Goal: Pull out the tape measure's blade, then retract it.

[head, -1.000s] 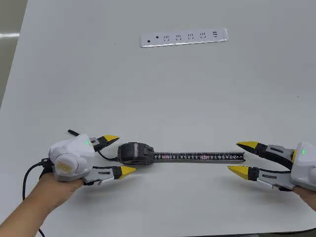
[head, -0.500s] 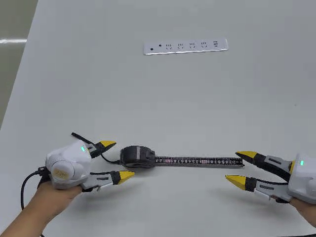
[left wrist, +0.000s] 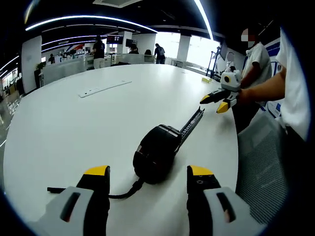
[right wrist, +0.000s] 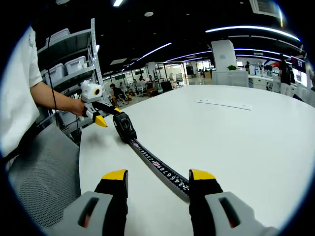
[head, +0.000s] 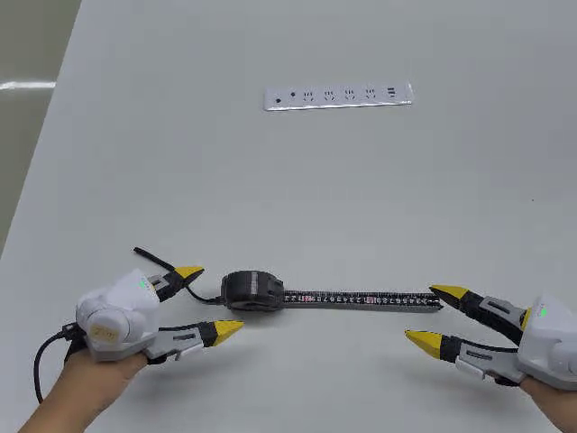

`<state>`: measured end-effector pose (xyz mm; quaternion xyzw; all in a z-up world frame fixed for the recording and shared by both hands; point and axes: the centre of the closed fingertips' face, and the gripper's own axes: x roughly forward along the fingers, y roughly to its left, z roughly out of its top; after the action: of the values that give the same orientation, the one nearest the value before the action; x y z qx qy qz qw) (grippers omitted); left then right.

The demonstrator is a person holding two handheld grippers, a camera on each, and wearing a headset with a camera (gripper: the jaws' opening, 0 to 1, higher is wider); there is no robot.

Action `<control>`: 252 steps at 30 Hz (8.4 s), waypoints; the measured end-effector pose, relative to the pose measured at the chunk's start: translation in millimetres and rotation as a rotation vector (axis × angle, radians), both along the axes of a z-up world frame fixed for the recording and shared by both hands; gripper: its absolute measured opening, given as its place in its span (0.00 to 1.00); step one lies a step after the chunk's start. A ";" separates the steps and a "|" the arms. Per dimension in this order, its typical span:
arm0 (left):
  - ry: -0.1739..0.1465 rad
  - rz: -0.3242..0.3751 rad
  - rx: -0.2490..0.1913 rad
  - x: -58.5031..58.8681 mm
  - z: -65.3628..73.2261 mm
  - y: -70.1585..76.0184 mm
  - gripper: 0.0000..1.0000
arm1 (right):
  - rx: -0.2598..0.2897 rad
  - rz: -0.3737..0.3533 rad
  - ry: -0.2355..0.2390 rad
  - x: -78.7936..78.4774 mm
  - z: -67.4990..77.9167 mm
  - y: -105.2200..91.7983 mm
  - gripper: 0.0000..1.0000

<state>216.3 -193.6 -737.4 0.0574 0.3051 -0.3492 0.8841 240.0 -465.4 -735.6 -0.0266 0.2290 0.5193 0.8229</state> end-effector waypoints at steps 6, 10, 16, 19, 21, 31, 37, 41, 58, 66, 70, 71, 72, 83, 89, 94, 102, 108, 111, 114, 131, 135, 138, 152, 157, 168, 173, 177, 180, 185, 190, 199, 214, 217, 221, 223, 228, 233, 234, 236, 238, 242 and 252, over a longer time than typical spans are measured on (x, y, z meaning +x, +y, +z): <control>-0.006 0.024 -0.008 -7.1 0.8 3.3 0.62 | -0.011 -0.030 -0.017 -0.8 1.8 -1.1 0.50; -0.007 0.035 -0.017 -14.1 0.4 4.5 0.62 | -0.006 -0.052 -0.027 -1.1 5.1 -1.1 0.52; -0.018 0.051 -0.033 -21.5 4.2 6.2 0.63 | -0.018 -0.067 -0.032 -5.2 6.1 -3.0 0.54; -0.025 0.046 -0.032 -25.6 5.6 6.2 0.64 | -0.018 -0.077 -0.030 -8.1 6.2 -3.9 0.54; -0.035 0.056 -0.046 -27.3 8.7 6.3 0.64 | -0.017 -0.083 -0.032 -10.9 7.6 -3.5 0.55; -0.053 0.060 -0.062 -39.1 14.9 3.1 0.64 | -0.004 -0.109 -0.027 -20.7 10.5 -6.2 0.56; -0.060 0.070 -0.069 -46.2 16.9 1.6 0.64 | 0.001 -0.122 -0.019 -25.9 12.9 -8.1 0.56; -0.054 0.071 -0.069 -51.9 15.2 0.0 0.64 | 0.004 -0.128 -0.018 -28.8 13.4 -9.9 0.55; -0.053 0.095 -0.078 -62.3 14.8 2.2 0.63 | 0.006 -0.143 -0.020 -33.3 16.6 -14.6 0.55; -0.061 0.107 -0.083 -61.5 17.7 3.6 0.62 | 0.004 -0.147 -0.024 -33.4 16.6 -16.5 0.55; -0.067 0.110 -0.085 -61.6 19.9 3.9 0.62 | 0.000 -0.149 -0.026 -34.6 17.6 -18.2 0.55; -0.069 0.111 -0.085 -61.9 20.1 4.1 0.62 | 0.000 -0.149 -0.026 -35.0 18.0 -18.4 0.55; -0.070 0.112 -0.085 -62.5 20.3 4.4 0.62 | -0.001 -0.149 -0.027 -35.7 17.9 -18.7 0.55; -0.069 0.127 -0.091 -69.2 18.9 6.3 0.62 | 0.000 -0.160 -0.023 -40.7 17.9 -21.0 0.54; -0.074 0.133 -0.094 -69.6 20.6 7.2 0.62 | -0.005 -0.161 -0.026 -41.1 18.3 -22.3 0.54; -0.077 0.136 -0.096 -70.8 22.2 6.9 0.62 | -0.008 -0.162 -0.029 -42.1 18.6 -23.4 0.55; -0.077 0.149 -0.098 -76.6 21.9 10.3 0.62 | -0.015 -0.173 -0.030 -47.7 18.4 -29.5 0.55; -0.073 0.160 -0.097 -81.5 21.5 14.5 0.62 | -0.016 -0.184 -0.029 -52.3 18.9 -33.7 0.55; -0.072 0.168 -0.098 -84.3 21.3 17.1 0.62 | -0.019 -0.188 -0.028 -55.1 18.0 -35.3 0.55; -0.068 0.180 -0.098 -88.1 20.2 21.1 0.62 | -0.022 -0.192 -0.024 -58.5 16.7 -37.0 0.55; -0.045 0.214 -0.078 -102.4 11.9 35.5 0.62 | -0.030 -0.213 -0.007 -70.0 11.3 -47.1 0.56; -0.044 0.215 -0.080 -102.2 11.9 35.3 0.62 | -0.030 -0.214 -0.004 -71.3 9.9 -47.7 0.56; -0.044 0.213 -0.079 -102.1 11.6 34.8 0.62 | -0.029 -0.213 -0.004 -71.6 9.9 -47.1 0.56; -0.048 0.211 -0.078 -99.9 12.7 32.9 0.62 | -0.025 -0.212 0.003 -70.9 7.8 -45.4 0.55; -0.048 0.209 -0.080 -98.8 13.0 30.8 0.62 | -0.028 -0.203 0.000 -70.0 7.6 -42.4 0.55; -0.040 0.212 -0.073 -93.5 11.1 26.9 0.62 | -0.033 -0.186 -0.003 -66.6 5.3 -37.4 0.55; -0.035 0.212 -0.071 -88.4 11.5 20.5 0.62 | -0.030 -0.181 -0.009 -63.5 7.1 -34.6 0.55; -0.034 0.215 -0.066 -84.8 11.4 17.0 0.63 | -0.029 -0.180 -0.011 -60.8 7.4 -33.6 0.55; -0.029 0.229 -0.081 -81.8 11.9 15.7 0.63 | -0.028 -0.177 -0.012 -58.4 8.0 -33.3 0.55; -0.022 0.231 -0.068 -79.4 10.7 14.2 0.64 | -0.034 -0.165 -0.019 -54.6 8.8 -31.8 0.55; -0.019 0.240 -0.061 -77.3 12.1 16.5 0.65 | -0.034 -0.161 -0.022 -51.1 9.4 -31.4 0.55; -0.002 0.220 -0.047 -75.2 8.9 8.8 0.71 | -0.035 -0.149 -0.025 -46.2 10.0 -28.4 0.55; 0.001 0.168 0.007 -53.9 5.2 -4.7 0.84 | -0.034 -0.147 -0.034 -39.8 12.1 -25.4 0.55; -0.006 0.149 0.016 -51.1 7.2 -11.1 0.84 | -0.034 -0.148 -0.036 -38.6 12.4 -25.3 0.55; 0.002 0.167 0.012 -45.4 5.9 -11.5 0.85 | -0.032 -0.151 -0.037 -36.4 13.7 -25.1 0.55; 0.012 0.176 0.006 -42.7 5.5 -11.6 0.86 | -0.031 -0.152 -0.038 -35.3 14.1 -25.1 0.55; 0.013 0.205 0.003 -36.2 6.4 -11.3 0.87 | -0.030 -0.152 -0.041 -31.6 14.7 -26.4 0.55; 0.020 0.257 -0.008 -26.4 8.2 -10.1 0.88 | -0.030 -0.150 -0.044 -28.4 15.0 -25.1 0.55; 0.020 0.261 -0.009 -24.8 8.1 -11.2 0.88 | -0.029 -0.149 -0.045 -27.9 15.3 -24.4 0.55; 0.024 0.261 -0.002 -22.9 7.1 -13.0 0.89 | -0.028 -0.148 -0.045 -27.0 15.6 -23.9 0.55; 0.030 0.264 -0.003 -20.2 6.2 -15.6 0.89 | -0.028 -0.148 -0.046 -25.8 15.6 -23.7 0.55; 0.036 0.286 -0.007 -13.0 6.2 -21.3 0.92 | -0.024 -0.153 -0.045 -22.8 15.7 -24.7 0.55; 0.071 0.343 -0.012 -2.5 0.5 -30.3 0.94 | -0.022 -0.156 -0.051 -15.9 17.3 -26.7 0.55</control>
<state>213.7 -223.8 -736.9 -0.0129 0.3392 -0.1969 0.9198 224.1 -492.1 -718.3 -0.0309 0.2151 0.4504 0.8660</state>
